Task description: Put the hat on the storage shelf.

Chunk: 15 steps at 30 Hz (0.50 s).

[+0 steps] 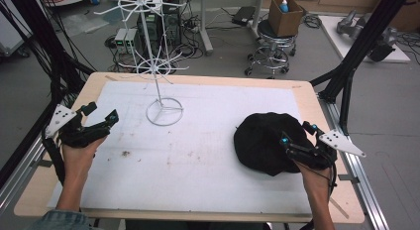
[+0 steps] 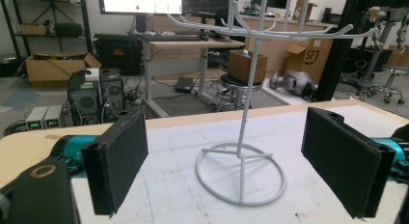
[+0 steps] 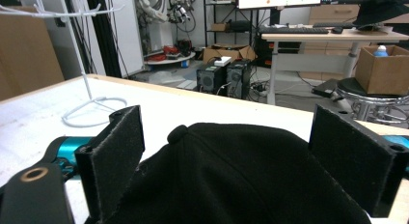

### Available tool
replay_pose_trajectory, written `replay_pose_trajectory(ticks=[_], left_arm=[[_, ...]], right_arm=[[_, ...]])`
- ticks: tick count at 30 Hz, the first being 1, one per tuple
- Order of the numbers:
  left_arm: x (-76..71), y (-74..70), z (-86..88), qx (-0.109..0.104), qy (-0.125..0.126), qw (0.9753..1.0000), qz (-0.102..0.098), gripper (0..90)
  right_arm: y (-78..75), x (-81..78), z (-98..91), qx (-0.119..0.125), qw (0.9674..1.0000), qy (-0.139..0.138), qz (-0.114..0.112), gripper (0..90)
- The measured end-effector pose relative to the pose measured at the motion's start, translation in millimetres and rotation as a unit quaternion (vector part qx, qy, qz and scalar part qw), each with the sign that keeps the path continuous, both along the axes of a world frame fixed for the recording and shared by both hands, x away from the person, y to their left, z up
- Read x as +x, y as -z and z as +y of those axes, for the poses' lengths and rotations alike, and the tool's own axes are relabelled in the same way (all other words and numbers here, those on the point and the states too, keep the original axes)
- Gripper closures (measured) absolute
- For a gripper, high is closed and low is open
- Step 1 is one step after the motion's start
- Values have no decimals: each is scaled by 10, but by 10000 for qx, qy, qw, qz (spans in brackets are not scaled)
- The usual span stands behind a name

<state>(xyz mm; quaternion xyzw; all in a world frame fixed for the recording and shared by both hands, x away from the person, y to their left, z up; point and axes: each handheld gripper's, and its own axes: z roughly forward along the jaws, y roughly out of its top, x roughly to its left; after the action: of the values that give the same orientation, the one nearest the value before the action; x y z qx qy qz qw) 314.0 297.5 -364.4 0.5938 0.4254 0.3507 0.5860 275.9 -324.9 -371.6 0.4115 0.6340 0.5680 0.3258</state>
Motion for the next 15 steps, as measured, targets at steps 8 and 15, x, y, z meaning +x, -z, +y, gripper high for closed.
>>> replay_pose_trajectory(ticks=[8, 15], left_arm=[[-1, 2, -17, 14, 36, 10000, 19, 169], [-8, 2, -9, 35, 37, 10000, 22, 169]], right_arm=[[-3, -9, 8, -51, 10000, -18, -12, 119], [-1, 11, 14, -103, 9999, -28, -16, 121]])
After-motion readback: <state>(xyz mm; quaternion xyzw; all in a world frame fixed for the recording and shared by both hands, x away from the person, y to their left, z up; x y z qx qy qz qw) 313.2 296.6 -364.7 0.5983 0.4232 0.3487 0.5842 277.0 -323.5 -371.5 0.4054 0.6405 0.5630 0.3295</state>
